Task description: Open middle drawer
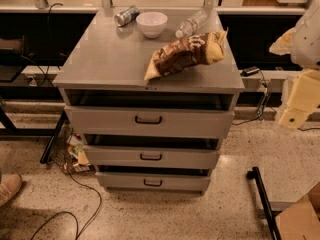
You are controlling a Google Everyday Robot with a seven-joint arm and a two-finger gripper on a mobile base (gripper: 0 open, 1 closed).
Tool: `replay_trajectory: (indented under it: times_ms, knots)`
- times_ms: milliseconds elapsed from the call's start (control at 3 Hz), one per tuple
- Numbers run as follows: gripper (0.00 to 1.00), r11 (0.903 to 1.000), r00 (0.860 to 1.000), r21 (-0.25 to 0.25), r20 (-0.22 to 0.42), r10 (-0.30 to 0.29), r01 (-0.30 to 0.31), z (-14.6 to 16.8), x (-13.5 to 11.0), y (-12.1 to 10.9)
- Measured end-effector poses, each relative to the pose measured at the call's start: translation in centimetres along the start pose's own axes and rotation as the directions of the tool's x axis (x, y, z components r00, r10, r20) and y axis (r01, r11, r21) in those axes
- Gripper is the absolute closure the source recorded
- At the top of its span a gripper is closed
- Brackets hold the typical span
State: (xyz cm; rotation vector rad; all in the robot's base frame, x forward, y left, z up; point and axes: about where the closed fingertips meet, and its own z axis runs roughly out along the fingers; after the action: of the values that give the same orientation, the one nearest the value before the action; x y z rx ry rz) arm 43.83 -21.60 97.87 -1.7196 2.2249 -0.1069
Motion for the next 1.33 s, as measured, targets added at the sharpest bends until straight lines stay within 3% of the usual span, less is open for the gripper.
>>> replay_trajectory:
  times_ms: [333, 667, 1000, 1333]
  knots:
    - [0.00, 1.0000, 1.000, 0.003, 0.006, 0.001, -0.001, 0.0, -0.1, 0.0]
    - [0.00, 0.9989, 0.999, -0.043, 0.038, 0.022, -0.020, 3.2, 0.0, 1.2]
    - [0.00, 0.9888, 0.993, -0.137, 0.091, 0.071, -0.058, 9.1, 0.1, 3.6]
    - [0.00, 0.9636, 0.984, -0.249, 0.123, 0.132, -0.098, 16.6, -0.2, 7.2]
